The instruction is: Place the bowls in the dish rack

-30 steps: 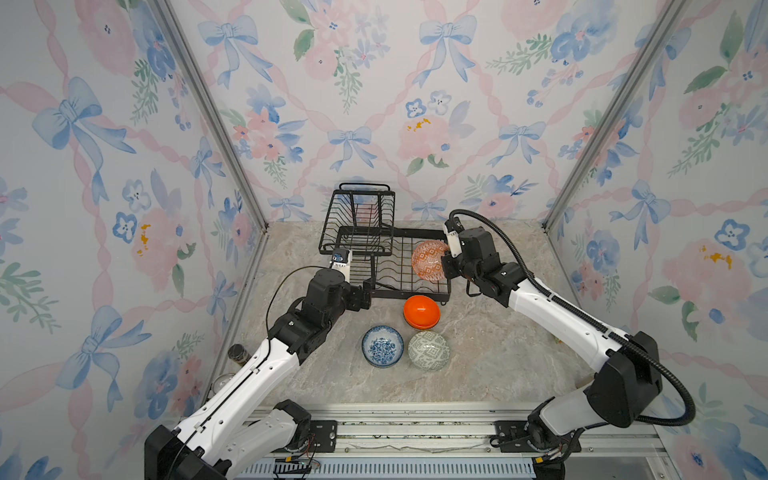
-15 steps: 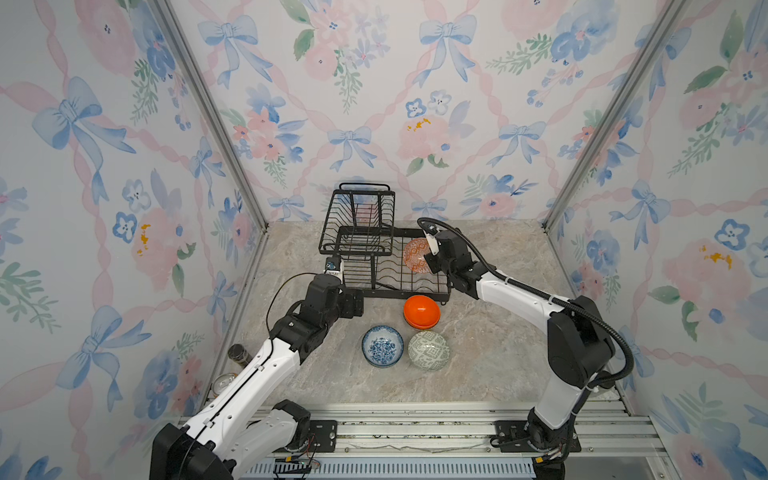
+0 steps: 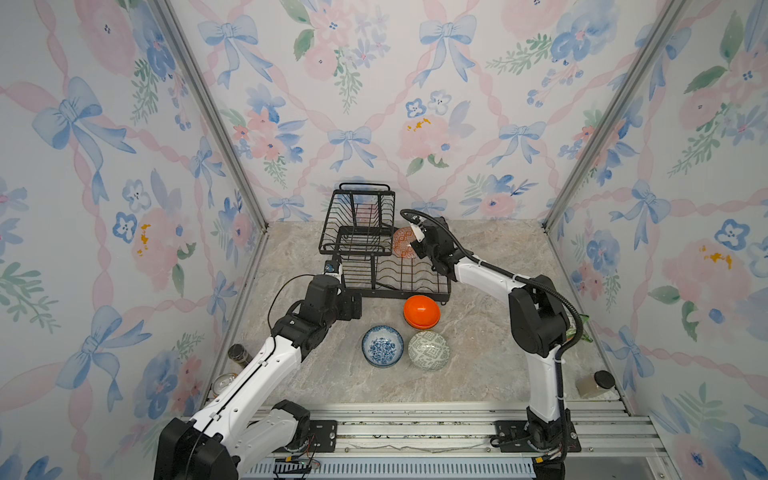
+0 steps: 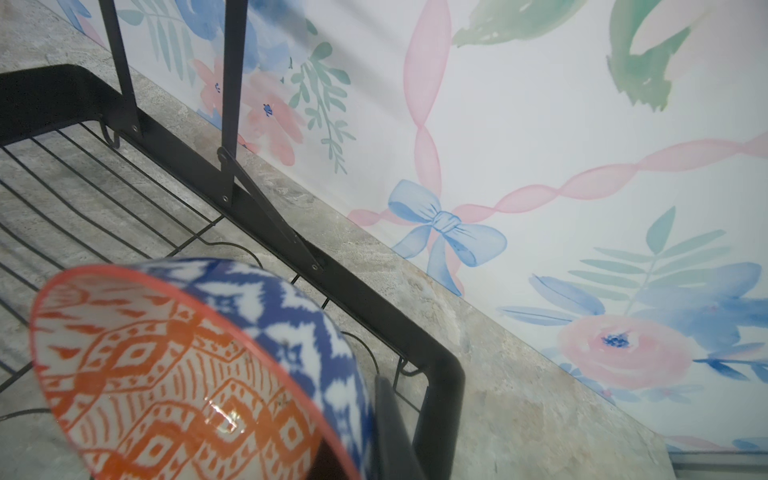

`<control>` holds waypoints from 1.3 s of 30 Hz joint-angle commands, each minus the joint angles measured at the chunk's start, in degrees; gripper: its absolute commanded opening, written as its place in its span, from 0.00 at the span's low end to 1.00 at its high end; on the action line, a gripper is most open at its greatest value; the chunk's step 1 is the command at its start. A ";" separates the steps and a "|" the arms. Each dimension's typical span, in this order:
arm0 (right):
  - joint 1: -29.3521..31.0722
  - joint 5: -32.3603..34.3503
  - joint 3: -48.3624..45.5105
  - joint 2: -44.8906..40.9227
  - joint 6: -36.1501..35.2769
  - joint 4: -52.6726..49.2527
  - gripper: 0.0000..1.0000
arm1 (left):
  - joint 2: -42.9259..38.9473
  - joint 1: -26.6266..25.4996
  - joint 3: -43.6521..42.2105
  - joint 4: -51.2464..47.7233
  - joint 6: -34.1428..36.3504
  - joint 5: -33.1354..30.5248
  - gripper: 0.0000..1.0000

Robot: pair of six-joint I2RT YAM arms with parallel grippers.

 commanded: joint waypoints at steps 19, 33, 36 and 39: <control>-1.48 -3.43 17.23 13.94 -0.82 2.66 0.00 | 1.03 1.73 -0.70 -0.09 -0.65 2.73 0.98; -0.90 -4.05 20.20 18.26 -1.17 6.83 0.00 | 0.97 2.05 -0.70 -0.10 -0.30 3.28 0.98; -0.78 -3.77 20.35 18.97 -1.41 8.09 0.00 | 0.96 2.15 -0.70 -0.08 -0.22 3.41 0.98; -0.42 -3.27 19.60 19.65 -2.85 11.47 0.00 | 0.79 2.22 -0.70 -0.14 -0.30 3.55 0.98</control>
